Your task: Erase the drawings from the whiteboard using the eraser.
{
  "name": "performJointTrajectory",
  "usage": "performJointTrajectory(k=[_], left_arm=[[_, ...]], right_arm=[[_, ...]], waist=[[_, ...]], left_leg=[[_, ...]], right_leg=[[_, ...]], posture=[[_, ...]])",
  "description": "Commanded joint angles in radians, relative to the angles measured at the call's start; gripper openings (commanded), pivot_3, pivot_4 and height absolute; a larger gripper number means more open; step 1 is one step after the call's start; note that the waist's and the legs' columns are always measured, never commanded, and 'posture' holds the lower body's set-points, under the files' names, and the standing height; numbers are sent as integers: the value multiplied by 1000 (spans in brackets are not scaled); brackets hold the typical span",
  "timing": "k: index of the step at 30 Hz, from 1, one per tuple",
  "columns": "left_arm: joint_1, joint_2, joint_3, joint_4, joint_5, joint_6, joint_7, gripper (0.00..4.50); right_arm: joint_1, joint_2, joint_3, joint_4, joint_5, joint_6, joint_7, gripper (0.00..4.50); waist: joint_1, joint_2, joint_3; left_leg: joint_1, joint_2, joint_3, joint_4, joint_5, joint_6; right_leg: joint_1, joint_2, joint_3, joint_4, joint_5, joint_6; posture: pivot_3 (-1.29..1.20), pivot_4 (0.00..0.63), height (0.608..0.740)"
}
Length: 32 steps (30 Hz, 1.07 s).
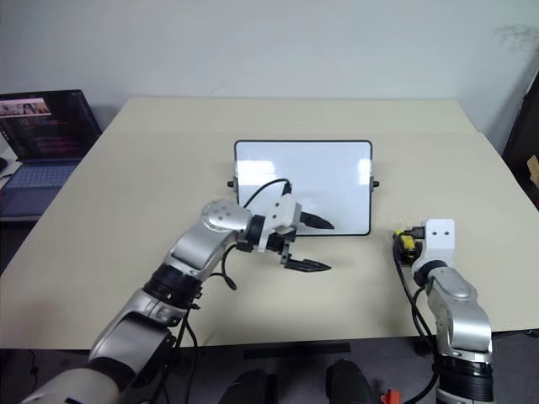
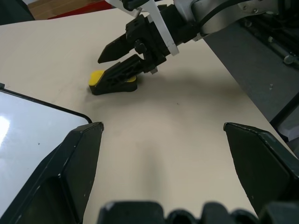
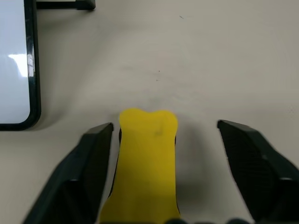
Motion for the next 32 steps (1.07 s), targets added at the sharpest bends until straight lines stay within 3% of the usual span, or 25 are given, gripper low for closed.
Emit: performJointTrajectory(k=[1, 5, 11, 14, 19, 23, 32], left_arm=[[17, -6, 36, -36, -3, -11, 42, 4500], [77, 13, 99, -83, -15, 24, 126, 4500], [309, 17, 234, -302, -9, 94, 380, 4500], [405, -24, 302, -407, 1, 139, 546, 4500], [601, -79, 489, -505, 85, 119, 866, 4500], [687, -137, 514, -561, 143, 121, 1021, 4500], [795, -192, 507, -633, 141, 156, 1113, 4500]], right_arm=[[-19, -19, -13, -43, 14, -72, 8, 4478], [-10, -13, 7, -137, 46, -111, 37, 4478], [136, 16, 102, -324, 49, -197, 72, 4478], [226, 7, 120, -304, 14, -325, 89, 4478], [385, 85, 105, -188, -72, -597, 3, 4478], [435, 110, -13, -108, 31, -627, -3, 4478], [437, 69, -4, -76, 67, -568, 54, 4478]], waist=[[0, 0, 0], [-4, 1, 0], [0, 1, 0], [3, 1, 0], [7, 1, -1], [8, 1, -1], [10, 2, -2]], left_leg=[[0, 0, 0, 0, 0, 0], [1, 1, 0, 0, 0, 0], [0, 1, -1, 0, 0, 0], [0, 0, -1, 0, 0, 0], [7, 0, -1, -2, 0, 0], [8, -1, 1, -1, 0, 0], [9, 0, 1, -1, 0, 0]], right_leg=[[0, 0, 0, 0, 0, 0], [0, 0, 1, 0, 0, 0], [0, 0, 0, 0, 0, 0], [0, -5, 1, -1, 0, 0], [6, -6, 0, -1, 0, 1], [7, -6, 1, 0, 0, 1], [7, -6, 1, 0, 0, 1]], posture=[[0, 150, 740], [0, 150, 740], [0, 150, 740], [0, 150, 740], [0, 150, 740], [0, 150, 740], [0, 150, 740]])
